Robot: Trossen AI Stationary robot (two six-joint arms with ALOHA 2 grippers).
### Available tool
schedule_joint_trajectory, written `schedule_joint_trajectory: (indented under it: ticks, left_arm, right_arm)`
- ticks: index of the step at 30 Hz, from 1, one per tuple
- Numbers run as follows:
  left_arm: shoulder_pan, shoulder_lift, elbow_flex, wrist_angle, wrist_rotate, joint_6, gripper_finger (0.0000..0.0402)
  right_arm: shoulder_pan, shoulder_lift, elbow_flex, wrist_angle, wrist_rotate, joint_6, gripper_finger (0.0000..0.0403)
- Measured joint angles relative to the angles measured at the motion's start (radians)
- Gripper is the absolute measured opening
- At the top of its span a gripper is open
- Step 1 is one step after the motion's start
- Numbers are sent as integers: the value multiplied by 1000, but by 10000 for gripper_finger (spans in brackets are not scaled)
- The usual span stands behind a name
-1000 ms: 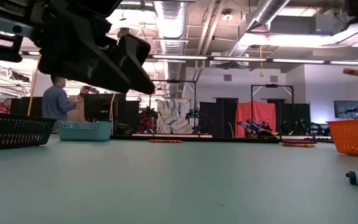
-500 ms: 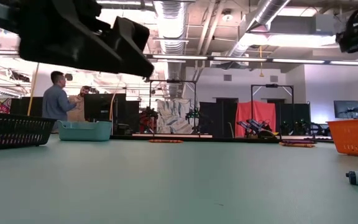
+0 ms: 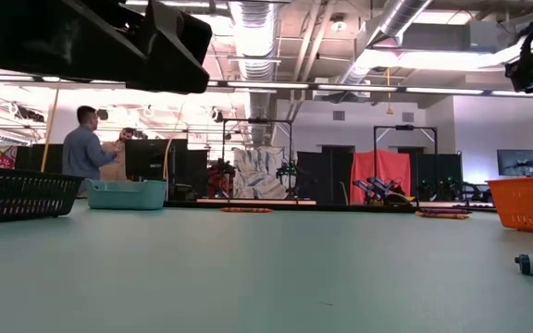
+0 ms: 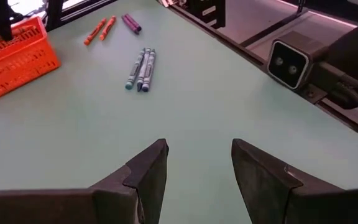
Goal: Sort crayons
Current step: Put the orange crayon into the orange bin
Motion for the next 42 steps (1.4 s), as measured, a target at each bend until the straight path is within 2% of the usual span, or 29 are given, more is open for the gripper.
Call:
schedule_joint_trajectory:
  ticks: [5, 15, 21, 30, 37, 42]
  left_arm:
    - [-6, 0, 0, 0, 1, 11, 169]
    - [-6, 0, 0, -17, 0, 11, 169]
    - [-6, 0, 0, -23, 0, 11, 169]
    - [-6, 0, 0, -23, 0, 10, 169]
    - [-6, 0, 0, -23, 0, 7, 169]
    - [-6, 0, 0, -23, -6, 11, 169]
  right_arm:
    - [0, 0, 0, 3, -11, 5, 18]
    - [-6, 0, 7, -4, 18, 8, 76]
    - [-6, 0, 66, -36, 91, -11, 79]
    - [2, 0, 139, -50, 72, -94, 79]
    - [82, 1, 187, 74, 18, -189, 79]
    - [196, 10, 193, 206, 15, -136, 79]
